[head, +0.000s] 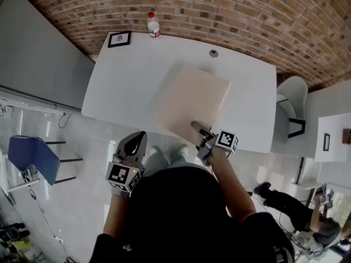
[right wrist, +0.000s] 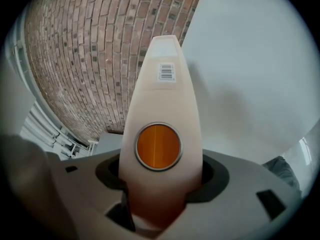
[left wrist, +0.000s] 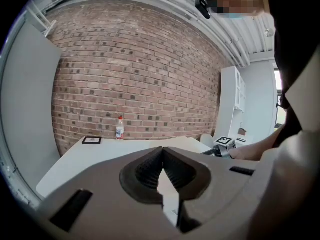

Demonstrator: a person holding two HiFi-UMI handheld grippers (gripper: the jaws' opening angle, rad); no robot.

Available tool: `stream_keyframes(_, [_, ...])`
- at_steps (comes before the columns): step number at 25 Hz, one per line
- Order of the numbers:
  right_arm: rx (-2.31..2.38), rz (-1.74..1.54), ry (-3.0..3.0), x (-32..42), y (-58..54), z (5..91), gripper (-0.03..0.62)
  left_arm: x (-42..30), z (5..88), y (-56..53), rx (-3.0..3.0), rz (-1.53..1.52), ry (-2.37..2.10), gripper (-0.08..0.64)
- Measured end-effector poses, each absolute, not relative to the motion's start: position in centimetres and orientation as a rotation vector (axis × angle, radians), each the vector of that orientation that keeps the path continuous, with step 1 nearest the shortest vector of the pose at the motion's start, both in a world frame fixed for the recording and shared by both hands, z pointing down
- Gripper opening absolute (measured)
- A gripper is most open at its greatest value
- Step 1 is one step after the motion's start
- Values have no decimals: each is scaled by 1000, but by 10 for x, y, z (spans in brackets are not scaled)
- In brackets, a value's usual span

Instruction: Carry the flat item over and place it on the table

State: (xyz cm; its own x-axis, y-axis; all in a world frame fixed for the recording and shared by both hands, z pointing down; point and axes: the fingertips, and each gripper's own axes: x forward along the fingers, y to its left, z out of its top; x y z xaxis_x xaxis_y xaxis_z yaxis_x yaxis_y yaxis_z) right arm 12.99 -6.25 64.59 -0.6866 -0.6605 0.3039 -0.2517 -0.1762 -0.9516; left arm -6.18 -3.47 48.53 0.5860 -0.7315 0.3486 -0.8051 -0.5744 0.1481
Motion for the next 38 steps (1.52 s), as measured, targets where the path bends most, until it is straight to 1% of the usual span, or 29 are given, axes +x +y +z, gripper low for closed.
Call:
stream_keyframes(5, [-1039, -1993, 1797, 125, -82, 660, 295, -70, 488, -52, 2480, 436, -1275, 4])
stream_keyframes(12, [-1047, -2052, 1820, 114, -103, 680, 313, -81, 488, -92, 2502, 336, -1289, 5])
stream_keyframes(21, [-1108, -2025, 1919, 112, -136, 696, 328, -89, 489, -132, 2501, 308, -1284, 5])
stream_keyframes(29, [-1223, -2053, 1933, 121, -157, 720, 359, -92, 492, -146, 2487, 311, -1299, 5])
stream_keyframes(38, [-1315, -2087, 1948, 125, -169, 739, 411, -104, 494, -149, 2452, 314, -1340, 5])
